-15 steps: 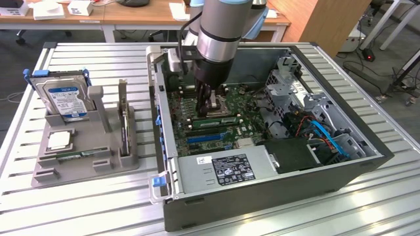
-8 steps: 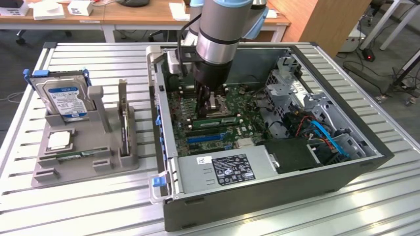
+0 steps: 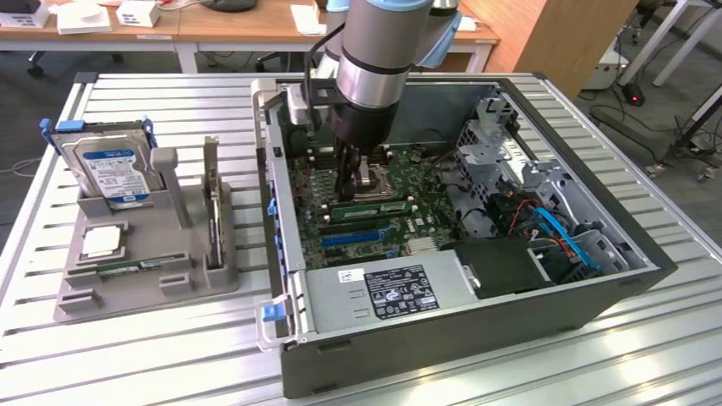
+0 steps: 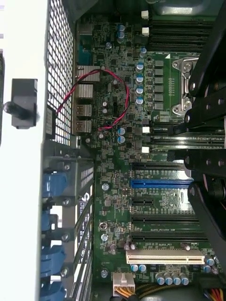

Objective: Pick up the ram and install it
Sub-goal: 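Insert the ram into the slot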

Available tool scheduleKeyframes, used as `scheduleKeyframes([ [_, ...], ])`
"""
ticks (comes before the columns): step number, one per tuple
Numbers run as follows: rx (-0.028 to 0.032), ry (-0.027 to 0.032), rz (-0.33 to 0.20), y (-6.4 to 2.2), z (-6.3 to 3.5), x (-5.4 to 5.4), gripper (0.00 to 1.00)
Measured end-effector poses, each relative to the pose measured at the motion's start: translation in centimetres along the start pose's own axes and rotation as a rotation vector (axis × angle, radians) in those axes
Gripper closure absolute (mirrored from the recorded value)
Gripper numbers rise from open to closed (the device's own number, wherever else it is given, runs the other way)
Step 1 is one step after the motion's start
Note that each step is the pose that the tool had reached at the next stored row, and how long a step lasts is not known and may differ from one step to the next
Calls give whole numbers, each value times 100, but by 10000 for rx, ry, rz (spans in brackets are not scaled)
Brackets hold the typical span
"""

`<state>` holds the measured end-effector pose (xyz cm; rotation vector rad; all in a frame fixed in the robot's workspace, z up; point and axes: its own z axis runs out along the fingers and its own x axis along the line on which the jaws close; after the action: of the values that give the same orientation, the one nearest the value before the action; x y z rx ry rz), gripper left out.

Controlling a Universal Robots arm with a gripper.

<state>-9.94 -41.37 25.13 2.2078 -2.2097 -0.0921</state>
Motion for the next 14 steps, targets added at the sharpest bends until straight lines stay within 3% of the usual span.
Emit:
scheduleKeyframes([
  [14,0,0,0,-5,86,2,76],
])
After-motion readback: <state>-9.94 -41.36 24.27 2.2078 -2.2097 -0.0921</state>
